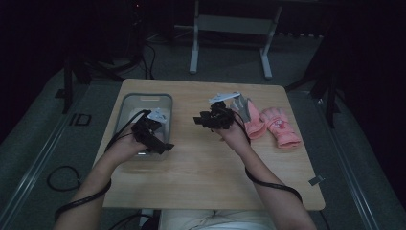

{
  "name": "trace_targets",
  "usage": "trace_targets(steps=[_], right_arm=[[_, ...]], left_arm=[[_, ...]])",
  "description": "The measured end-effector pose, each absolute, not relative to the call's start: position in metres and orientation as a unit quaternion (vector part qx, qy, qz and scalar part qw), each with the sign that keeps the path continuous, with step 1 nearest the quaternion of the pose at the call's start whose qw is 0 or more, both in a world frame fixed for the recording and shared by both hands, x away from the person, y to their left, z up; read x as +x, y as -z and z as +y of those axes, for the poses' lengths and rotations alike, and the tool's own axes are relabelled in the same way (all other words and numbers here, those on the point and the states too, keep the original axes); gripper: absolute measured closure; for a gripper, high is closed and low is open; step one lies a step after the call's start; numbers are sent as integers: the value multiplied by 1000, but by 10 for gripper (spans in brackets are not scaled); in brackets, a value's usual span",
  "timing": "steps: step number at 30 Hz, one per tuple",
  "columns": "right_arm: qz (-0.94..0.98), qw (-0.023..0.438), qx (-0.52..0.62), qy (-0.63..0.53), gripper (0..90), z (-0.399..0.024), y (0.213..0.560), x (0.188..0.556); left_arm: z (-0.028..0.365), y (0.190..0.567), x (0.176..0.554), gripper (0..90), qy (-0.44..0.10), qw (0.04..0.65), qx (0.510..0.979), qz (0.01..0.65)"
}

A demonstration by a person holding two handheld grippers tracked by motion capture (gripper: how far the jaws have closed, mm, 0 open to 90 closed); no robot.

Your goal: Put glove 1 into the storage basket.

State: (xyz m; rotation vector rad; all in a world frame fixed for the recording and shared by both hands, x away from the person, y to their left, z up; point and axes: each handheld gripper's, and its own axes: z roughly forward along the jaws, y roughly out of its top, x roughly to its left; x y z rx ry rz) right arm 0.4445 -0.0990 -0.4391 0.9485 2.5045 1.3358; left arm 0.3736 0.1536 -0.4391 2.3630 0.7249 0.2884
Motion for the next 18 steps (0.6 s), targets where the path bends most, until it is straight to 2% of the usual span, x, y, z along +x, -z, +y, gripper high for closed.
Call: trace_targets(steps=[1, 6, 18], right_arm=[[839, 88, 306, -441, 546, -112, 439, 442], [842, 100, 301, -436, 541, -131, 441, 440], [830, 132, 328, -432, 586, -194, 444, 445]], left_arm=[[149, 439, 372, 13, -109, 327, 898, 273], [129, 439, 362, 14, -108, 349, 896, 254], [87, 460, 342, 14, -95, 366, 903, 205]])
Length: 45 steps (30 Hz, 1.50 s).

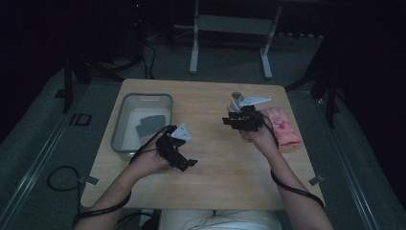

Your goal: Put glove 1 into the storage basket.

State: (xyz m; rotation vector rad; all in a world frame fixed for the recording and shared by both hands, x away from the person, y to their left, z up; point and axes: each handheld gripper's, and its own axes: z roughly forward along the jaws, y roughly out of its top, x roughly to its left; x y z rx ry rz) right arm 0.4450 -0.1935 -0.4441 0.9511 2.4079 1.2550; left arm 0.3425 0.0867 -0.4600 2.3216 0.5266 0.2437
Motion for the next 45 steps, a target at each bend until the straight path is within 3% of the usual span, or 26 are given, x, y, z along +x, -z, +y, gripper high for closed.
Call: trace_targets(steps=[5, 13, 18, 23, 28, 33, 36, 45], right_arm=[[814, 149, 353, -437, 612, -227, 441, 451], [798, 175, 375, -437, 643, -258, 438, 458], [796, 198, 395, -414, 715, -274, 444, 473], [808, 201, 400, -384, 775, -274, 454, 485], [821, 201, 401, -353, 724, -265, 470, 507], [832, 199, 399, -331, 675, -252, 480, 526], [844, 203, 390, -308, 591, -241, 488, 539], [864, 203, 386, -251, 599, -230, 507, 552]], left_arm=[[71, 477, 334, 14, -88, 390, 899, 181], [55, 506, 325, 14, -80, 378, 905, 175], [54, 529, 313, 14, -56, 393, 898, 191], [58, 539, 301, 14, -81, 413, 883, 208], [68, 546, 294, 14, -110, 438, 862, 230], [72, 550, 292, 14, -103, 442, 858, 241], [73, 552, 290, 14, -102, 442, 858, 242], [71, 554, 285, 14, -108, 447, 854, 246]])
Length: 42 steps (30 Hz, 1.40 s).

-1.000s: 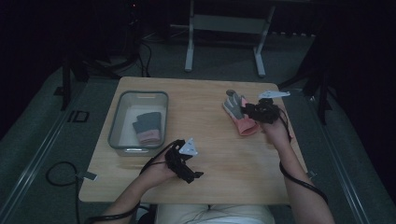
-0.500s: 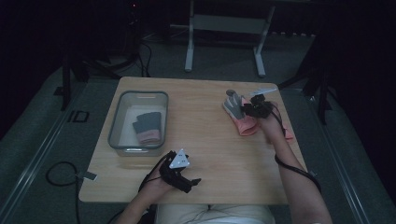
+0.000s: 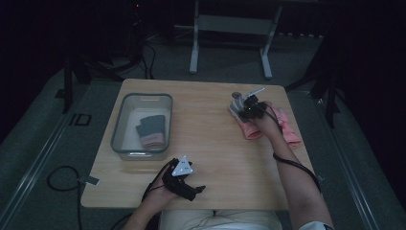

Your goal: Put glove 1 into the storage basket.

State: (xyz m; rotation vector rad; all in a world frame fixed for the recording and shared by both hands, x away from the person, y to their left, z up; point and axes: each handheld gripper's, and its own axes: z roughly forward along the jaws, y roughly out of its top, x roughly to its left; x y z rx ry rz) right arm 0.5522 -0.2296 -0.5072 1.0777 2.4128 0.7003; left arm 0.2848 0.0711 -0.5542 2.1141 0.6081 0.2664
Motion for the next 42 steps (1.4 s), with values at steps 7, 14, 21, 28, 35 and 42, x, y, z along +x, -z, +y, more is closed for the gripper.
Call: trace_targets(steps=[7, 14, 21, 28, 35, 42], right_arm=[[866, 184, 393, -248, 729, -234, 526, 555], [823, 176, 447, -302, 867, -245, 526, 550], [784, 185, 475, -353, 876, -245, 506, 528], [753, 231, 471, -397, 878, -228, 458, 471], [740, 246, 479, -404, 879, -207, 437, 423], [716, 239, 510, -411, 880, -199, 439, 389]], left_arm=[[73, 556, 284, 14, -112, 445, 854, 246], [72, 557, 283, 14, -116, 443, 856, 241], [73, 556, 283, 14, -117, 449, 852, 243], [72, 556, 281, 14, -126, 447, 852, 241], [70, 557, 280, 14, -130, 448, 852, 238], [71, 555, 279, 14, -137, 449, 853, 230]])
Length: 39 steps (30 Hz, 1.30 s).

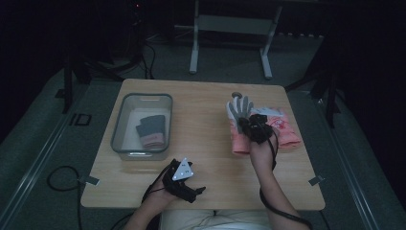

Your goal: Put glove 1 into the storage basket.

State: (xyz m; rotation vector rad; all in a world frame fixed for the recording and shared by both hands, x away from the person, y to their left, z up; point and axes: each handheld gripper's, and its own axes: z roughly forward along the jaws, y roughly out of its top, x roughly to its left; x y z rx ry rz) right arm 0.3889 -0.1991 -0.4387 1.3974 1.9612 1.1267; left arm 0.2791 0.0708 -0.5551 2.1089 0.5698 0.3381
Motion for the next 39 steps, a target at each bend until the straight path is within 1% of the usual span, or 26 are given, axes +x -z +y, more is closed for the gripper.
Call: trace_targets(steps=[4, 8, 13, 23, 25, 28, 32, 35, 39], right_arm=[[715, 232, 524, -400, 879, -197, 454, 380], [716, 218, 537, -389, 879, -192, 475, 379], [730, 205, 542, -363, 878, -178, 500, 385], [749, 190, 536, -341, 876, -152, 528, 401], [747, 190, 537, -341, 872, -148, 531, 402], [758, 182, 532, -330, 843, -141, 533, 407], [763, 188, 526, -326, 832, -138, 535, 409], [762, 189, 526, -326, 787, -138, 535, 409], [765, 189, 514, -338, 712, -138, 525, 406]], left_arm=[[72, 555, 279, 14, -140, 449, 852, 231], [71, 555, 278, 14, -139, 447, 853, 231], [69, 556, 275, 14, -137, 449, 852, 230], [71, 557, 276, 14, -136, 448, 853, 230], [71, 558, 276, 14, -137, 446, 854, 229], [70, 558, 276, 14, -136, 444, 855, 229], [70, 558, 275, 14, -136, 444, 856, 227], [70, 558, 276, 14, -135, 443, 856, 227], [70, 558, 275, 14, -136, 444, 856, 227]])
